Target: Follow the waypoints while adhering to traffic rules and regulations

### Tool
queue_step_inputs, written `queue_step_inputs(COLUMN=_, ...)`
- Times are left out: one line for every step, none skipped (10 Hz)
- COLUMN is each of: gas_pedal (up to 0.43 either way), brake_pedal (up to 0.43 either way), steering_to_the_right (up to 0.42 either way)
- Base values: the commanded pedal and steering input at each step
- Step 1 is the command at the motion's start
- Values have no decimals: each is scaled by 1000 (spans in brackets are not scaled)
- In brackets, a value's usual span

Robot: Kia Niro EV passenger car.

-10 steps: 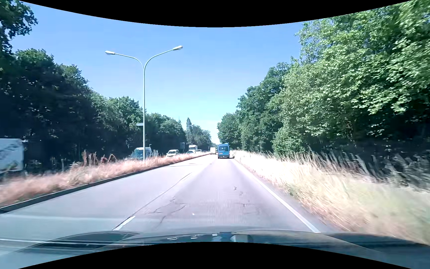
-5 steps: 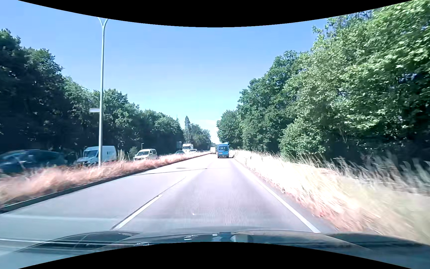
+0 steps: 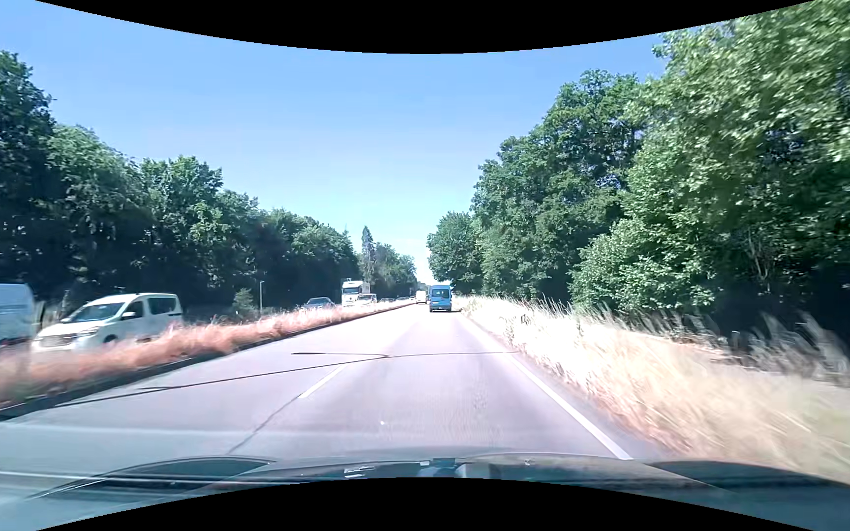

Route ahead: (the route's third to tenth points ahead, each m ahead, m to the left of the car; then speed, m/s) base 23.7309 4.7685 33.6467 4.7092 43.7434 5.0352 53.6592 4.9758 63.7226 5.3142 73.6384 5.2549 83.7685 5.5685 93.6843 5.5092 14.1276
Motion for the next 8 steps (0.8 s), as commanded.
queue_step_inputs(gas_pedal=228, brake_pedal=0, steering_to_the_right=0)
queue_step_inputs(gas_pedal=228, brake_pedal=0, steering_to_the_right=0)
queue_step_inputs(gas_pedal=228, brake_pedal=0, steering_to_the_right=0)
queue_step_inputs(gas_pedal=228, brake_pedal=0, steering_to_the_right=0)
queue_step_inputs(gas_pedal=228, brake_pedal=0, steering_to_the_right=0)
queue_step_inputs(gas_pedal=228, brake_pedal=0, steering_to_the_right=-1)
queue_step_inputs(gas_pedal=228, brake_pedal=0, steering_to_the_right=-1)
queue_step_inputs(gas_pedal=228, brake_pedal=0, steering_to_the_right=-1)
